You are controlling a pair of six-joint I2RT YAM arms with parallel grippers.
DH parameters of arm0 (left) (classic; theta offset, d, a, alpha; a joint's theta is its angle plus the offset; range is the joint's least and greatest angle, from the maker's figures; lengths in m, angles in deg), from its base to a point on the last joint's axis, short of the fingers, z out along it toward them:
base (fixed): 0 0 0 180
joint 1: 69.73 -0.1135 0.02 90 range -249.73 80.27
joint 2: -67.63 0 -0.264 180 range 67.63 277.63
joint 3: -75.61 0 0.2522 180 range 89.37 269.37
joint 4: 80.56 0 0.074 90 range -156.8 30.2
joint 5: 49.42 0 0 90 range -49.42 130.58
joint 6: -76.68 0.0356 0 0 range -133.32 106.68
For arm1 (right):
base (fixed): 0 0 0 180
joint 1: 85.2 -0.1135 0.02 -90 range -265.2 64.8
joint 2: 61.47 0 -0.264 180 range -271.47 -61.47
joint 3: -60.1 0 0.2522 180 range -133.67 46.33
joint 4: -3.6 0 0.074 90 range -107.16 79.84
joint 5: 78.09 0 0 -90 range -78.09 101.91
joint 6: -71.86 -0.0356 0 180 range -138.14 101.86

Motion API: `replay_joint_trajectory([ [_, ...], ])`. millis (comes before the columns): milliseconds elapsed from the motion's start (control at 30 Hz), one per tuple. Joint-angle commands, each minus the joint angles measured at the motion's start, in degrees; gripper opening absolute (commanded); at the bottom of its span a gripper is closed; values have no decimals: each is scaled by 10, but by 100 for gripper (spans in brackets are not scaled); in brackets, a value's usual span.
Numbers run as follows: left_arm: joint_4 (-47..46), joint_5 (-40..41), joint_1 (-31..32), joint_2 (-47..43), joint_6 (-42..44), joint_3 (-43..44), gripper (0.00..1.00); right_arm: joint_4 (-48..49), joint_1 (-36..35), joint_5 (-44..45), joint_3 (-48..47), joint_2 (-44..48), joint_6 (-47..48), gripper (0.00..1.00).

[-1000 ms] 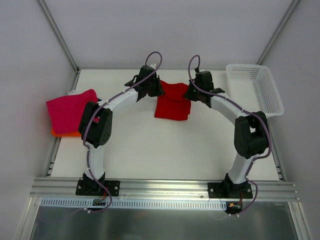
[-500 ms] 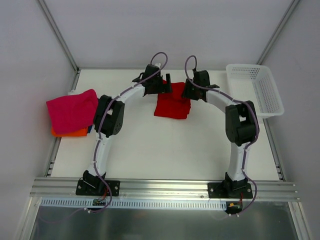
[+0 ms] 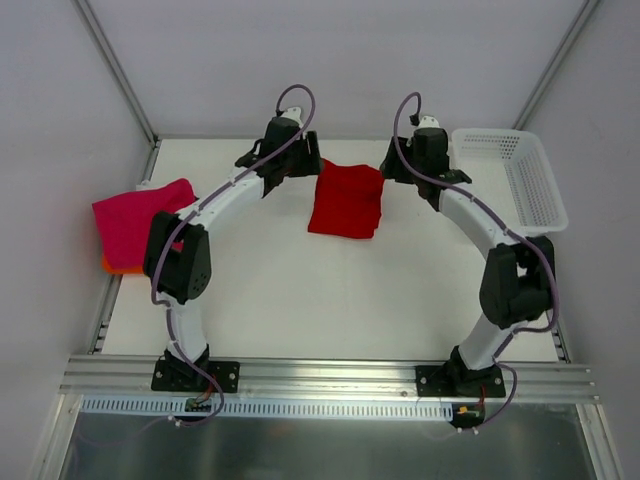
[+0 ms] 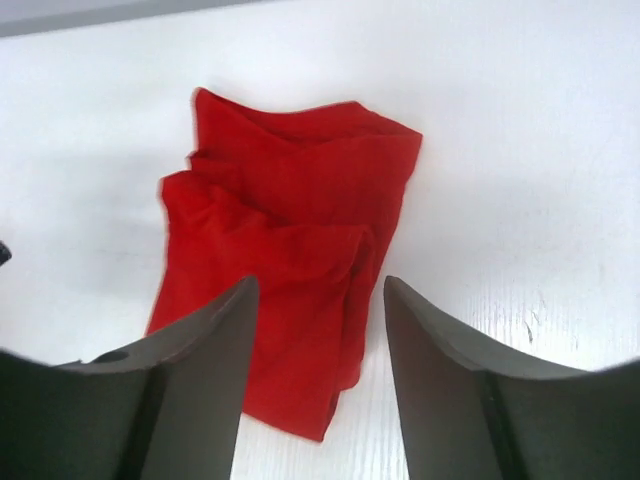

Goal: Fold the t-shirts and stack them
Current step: Fold the tshirt

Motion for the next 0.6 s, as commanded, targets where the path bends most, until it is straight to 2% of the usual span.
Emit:
replay_joint_trajectory([
  [0, -20, 0, 29, -57, -21, -57, 15, 32, -18, -25, 64, 78, 6, 54],
  [33, -21, -5, 34, -59, -25, -68, 0, 34, -21, -34, 75, 85, -2, 36],
  [67, -20, -21, 39, -59, -30, -73, 0, 34, -22, -42, 83, 94, -8, 20],
  [133, -23, -31, 52, -53, -45, -83, 0, 35, -24, -75, 94, 93, -20, 1],
  [300, -32, -80, 67, -7, -66, -83, 0, 35, -25, -153, 77, 38, -42, 1],
  [567, -45, -104, 68, 70, -64, -61, 0, 37, -26, -200, 9, -59, -69, 1],
])
